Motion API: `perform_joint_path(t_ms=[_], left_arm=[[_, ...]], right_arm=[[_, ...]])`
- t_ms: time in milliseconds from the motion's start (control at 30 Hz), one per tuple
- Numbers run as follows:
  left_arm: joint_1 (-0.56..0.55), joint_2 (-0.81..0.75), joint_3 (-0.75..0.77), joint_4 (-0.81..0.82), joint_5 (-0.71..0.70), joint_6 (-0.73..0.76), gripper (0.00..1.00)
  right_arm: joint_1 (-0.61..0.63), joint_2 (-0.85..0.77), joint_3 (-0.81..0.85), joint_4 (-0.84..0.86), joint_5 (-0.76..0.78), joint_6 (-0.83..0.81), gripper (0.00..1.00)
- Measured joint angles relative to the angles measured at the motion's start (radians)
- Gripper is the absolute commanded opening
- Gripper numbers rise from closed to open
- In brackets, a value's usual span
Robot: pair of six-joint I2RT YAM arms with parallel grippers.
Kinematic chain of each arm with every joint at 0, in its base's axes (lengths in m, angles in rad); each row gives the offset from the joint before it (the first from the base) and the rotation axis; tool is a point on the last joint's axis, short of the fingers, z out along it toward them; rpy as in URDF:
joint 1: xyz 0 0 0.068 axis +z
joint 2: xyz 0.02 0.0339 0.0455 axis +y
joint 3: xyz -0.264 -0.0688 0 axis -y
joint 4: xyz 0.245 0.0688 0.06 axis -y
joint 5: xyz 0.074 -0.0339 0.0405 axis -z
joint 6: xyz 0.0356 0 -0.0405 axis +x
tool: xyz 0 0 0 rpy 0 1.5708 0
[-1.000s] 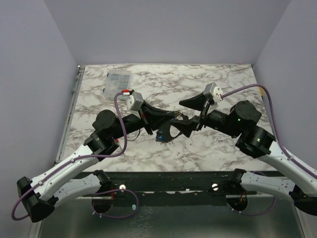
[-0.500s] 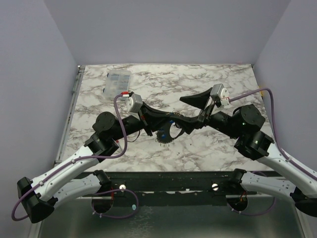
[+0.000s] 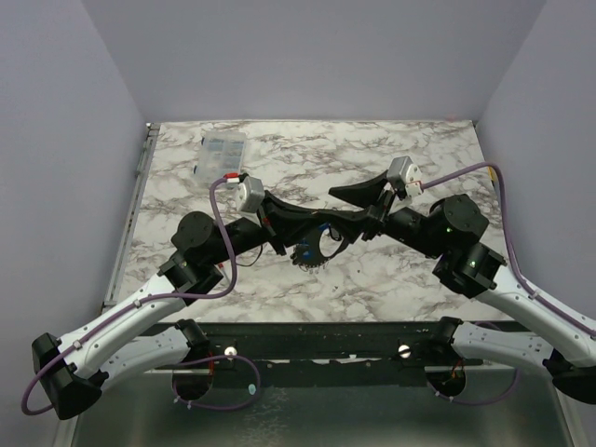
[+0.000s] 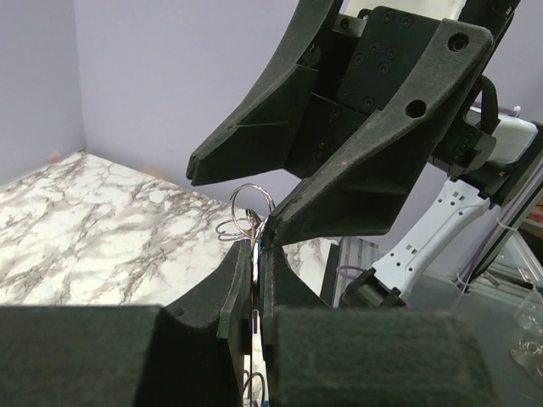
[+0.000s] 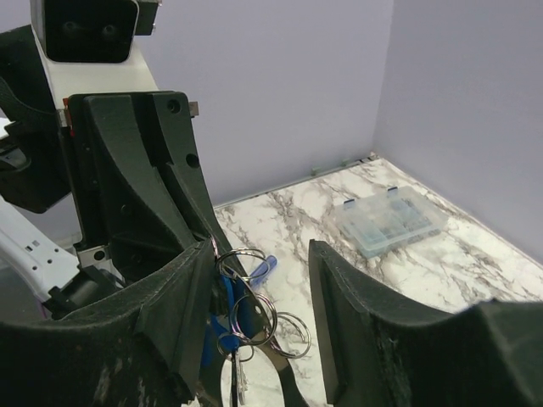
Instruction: Put the keys on the keyring
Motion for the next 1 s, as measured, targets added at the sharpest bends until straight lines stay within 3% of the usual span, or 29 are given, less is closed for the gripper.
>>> perform_joint_path(t_ms=[267,700,1000], left_arm=[[0.000,0.000,0.000,0.002,0.000,0.000,0.00],[0.001,0.000,0.000,0.010,0.000,0.004,0.00],[0.001,-0.011,-0.005,0.029,0.014,0.060,0.00]], right_arm=[[0.000,0.011,0.000,0.008,-0.008,0.002,0.45],[0.000,0.013,-0.003,0.019,-0.034,0.011,0.02],[0.000,0.010,-0.003,0.037,-0.035,0.078,0.01]])
